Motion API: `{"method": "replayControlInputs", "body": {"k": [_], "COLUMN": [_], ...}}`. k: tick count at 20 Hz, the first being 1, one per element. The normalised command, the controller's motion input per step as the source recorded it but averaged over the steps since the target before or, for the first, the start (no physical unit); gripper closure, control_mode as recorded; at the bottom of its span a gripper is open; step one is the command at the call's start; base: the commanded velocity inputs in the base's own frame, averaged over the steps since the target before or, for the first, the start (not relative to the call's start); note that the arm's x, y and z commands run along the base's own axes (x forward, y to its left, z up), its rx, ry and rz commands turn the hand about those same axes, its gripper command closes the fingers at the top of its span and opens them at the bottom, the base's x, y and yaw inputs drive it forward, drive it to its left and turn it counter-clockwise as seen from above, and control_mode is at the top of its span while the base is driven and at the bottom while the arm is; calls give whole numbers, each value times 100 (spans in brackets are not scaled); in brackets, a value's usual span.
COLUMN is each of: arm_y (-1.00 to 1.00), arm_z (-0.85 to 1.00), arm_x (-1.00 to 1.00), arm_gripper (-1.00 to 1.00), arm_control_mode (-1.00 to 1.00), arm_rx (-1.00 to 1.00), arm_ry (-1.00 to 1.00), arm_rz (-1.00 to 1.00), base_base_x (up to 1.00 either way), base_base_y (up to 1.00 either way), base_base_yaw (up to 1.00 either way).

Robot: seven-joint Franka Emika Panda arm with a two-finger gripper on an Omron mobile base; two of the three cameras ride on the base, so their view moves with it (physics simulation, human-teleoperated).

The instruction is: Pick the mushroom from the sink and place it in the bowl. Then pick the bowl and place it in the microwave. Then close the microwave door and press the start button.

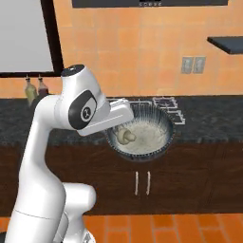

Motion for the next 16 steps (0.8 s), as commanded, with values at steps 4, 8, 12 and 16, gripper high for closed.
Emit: {"method": "replayControlInputs", "body": {"k": [4, 8, 12, 16], "arm_y": [0, 0, 0, 0], "arm_z": [0, 0, 0, 0], "arm_x": [0, 0, 0, 0], "arm_gripper": [100, 100, 100, 100], "arm_control_mode": [100, 100, 100, 100], "arm_rx": [0, 0, 0, 0], "arm_ry": [0, 0, 0, 0], "arm_rz": [0, 0, 0, 0], "base_base_x": [-7, -1, 0, 20], "base_base_y": [36, 23, 24, 26], "base_base_yaw": [96, 98, 96, 86]}}
